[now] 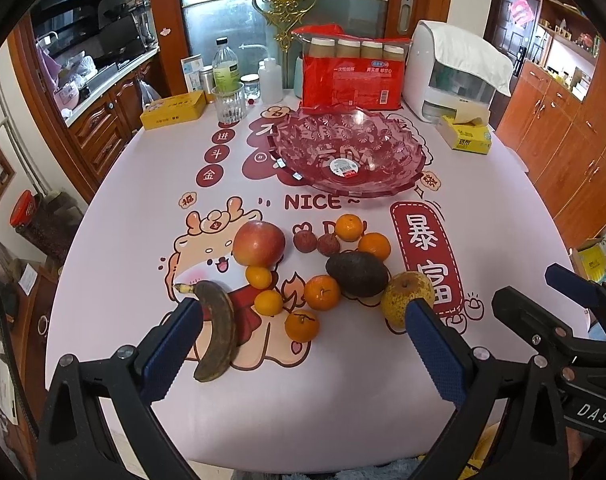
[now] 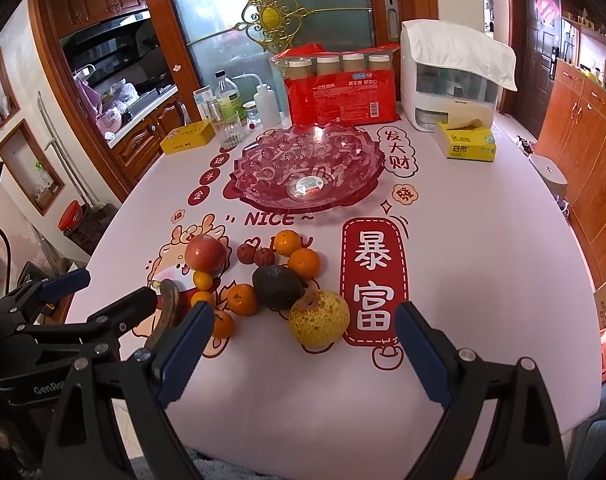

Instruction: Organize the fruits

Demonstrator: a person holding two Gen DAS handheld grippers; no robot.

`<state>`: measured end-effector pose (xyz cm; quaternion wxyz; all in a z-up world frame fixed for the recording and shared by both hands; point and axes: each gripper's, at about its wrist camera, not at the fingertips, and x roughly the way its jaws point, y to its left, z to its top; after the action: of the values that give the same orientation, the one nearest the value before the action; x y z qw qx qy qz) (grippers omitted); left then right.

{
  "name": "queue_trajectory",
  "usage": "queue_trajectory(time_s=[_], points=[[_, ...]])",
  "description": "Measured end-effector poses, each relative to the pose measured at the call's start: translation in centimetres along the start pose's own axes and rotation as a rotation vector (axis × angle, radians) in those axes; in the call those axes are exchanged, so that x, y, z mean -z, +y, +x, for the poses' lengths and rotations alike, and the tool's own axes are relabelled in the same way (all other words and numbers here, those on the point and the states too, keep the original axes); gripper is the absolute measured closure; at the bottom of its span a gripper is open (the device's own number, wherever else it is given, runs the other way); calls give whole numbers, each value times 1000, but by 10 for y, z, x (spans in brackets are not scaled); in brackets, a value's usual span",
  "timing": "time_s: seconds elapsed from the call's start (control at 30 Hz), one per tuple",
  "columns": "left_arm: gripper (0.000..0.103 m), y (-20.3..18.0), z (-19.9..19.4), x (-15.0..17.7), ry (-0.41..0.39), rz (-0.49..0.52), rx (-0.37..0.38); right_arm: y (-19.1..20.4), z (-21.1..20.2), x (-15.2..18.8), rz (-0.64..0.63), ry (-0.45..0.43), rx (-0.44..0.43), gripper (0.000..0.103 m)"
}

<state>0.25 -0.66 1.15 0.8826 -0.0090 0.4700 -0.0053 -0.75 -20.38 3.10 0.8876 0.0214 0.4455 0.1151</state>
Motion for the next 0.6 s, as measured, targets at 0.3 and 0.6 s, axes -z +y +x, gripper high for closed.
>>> queue_trajectory(time_s=[0.3, 0.6], points=[[2, 2, -1, -1, -1, 9, -14, 3, 0, 0, 4, -3, 1, 11], [2, 14, -1, -13, -6, 44, -11, 12, 3, -3, 28, -9, 9, 11]])
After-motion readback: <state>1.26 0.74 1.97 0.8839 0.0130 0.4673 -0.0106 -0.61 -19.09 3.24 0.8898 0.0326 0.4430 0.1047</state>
